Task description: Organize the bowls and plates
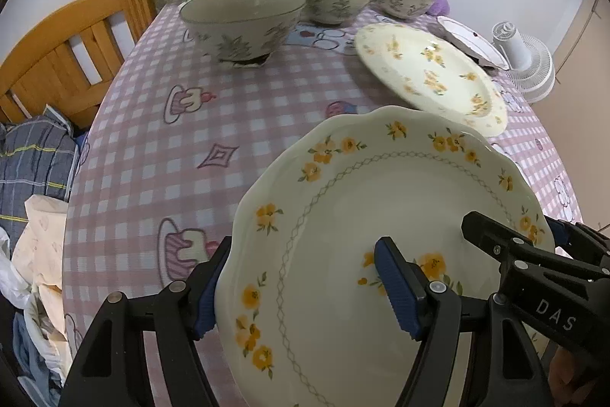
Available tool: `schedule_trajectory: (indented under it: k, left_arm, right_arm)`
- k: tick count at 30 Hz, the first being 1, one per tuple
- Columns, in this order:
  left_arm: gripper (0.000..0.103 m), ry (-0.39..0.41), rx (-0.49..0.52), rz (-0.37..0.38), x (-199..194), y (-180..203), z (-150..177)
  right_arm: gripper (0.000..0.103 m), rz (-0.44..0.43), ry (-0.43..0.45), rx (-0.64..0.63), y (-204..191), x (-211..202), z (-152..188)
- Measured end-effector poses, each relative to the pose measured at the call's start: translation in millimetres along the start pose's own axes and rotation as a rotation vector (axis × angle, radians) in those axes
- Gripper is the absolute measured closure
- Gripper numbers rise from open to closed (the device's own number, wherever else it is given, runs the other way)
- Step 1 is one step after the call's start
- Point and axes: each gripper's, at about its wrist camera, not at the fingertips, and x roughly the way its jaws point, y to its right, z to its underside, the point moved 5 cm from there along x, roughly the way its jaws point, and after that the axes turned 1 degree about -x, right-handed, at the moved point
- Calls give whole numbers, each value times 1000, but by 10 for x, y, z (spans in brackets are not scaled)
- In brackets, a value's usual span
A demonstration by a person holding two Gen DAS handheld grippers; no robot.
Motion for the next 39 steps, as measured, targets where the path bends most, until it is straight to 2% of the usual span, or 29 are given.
schedule_trajectory:
  k: [5,21,39]
  left_arm:
    - [30,38,-3,-8,-109,276,-81]
    - [30,32,19,4,-49,1226,-184]
    - [30,-11,3,-9,352,2250,-233]
  right_arm:
    - [32,-8,21,-18,224,-130,-57]
    - [32,-1,29,10,1172,-317,-150]
    - [32,-4,-21,6,2269,-98,-249]
